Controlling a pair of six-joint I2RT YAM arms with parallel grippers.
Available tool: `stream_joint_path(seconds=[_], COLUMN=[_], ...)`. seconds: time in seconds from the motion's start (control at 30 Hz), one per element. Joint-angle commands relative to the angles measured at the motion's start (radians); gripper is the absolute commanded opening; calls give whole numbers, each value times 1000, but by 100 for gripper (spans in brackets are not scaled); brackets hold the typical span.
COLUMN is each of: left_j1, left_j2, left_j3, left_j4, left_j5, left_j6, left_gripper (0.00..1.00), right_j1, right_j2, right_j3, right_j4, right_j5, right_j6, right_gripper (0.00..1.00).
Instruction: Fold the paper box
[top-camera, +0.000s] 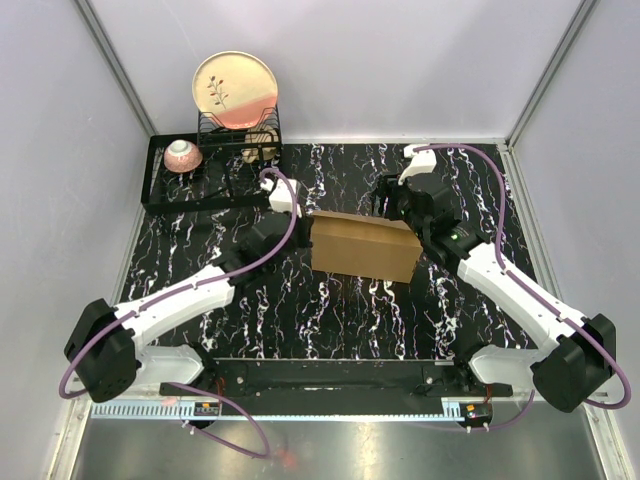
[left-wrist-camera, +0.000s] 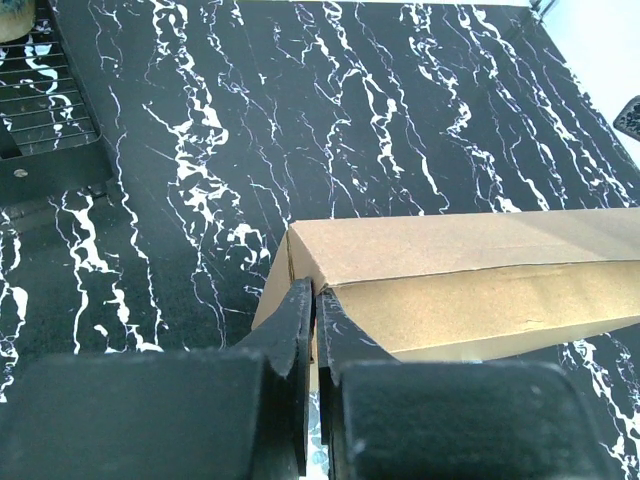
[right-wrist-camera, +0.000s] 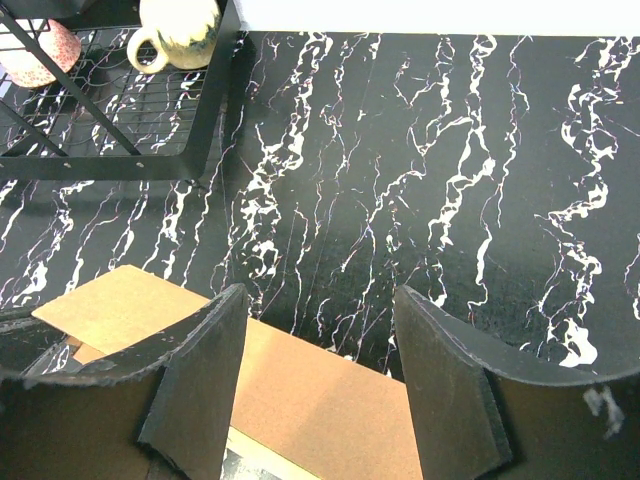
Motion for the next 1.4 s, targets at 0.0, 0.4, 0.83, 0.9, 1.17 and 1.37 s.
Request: stream_joint_path(seconds=[0.0, 0.4, 0.83, 0.9, 1.17, 1.37], left_j1=[-11, -50, -76, -77, -79, -80], left_j2=[3, 21, 70, 73, 52, 37], left_j3=[-73, -168, -243, -249, -234, -205], left_j4=[-33, 13, 54, 56, 39, 2], left_j5=[17, -9, -40, -46, -61, -64], left_j6=[-37, -72, -126, -129, -114, -103], left_gripper=[0, 0, 0, 0, 0, 0], right_j1=[1, 2, 4, 4, 4, 4], right_j2=[-25, -48, -106, -113, -119, -119], right_j3=[-2, -21, -117, -121, -222, -319], right_j4=[34, 30, 80, 88, 117, 139], right_j5=[15, 10, -65, -71, -74, -85], right_j6=[3, 19, 95, 93, 121, 138], right_gripper=[67, 66, 66, 66, 66, 65])
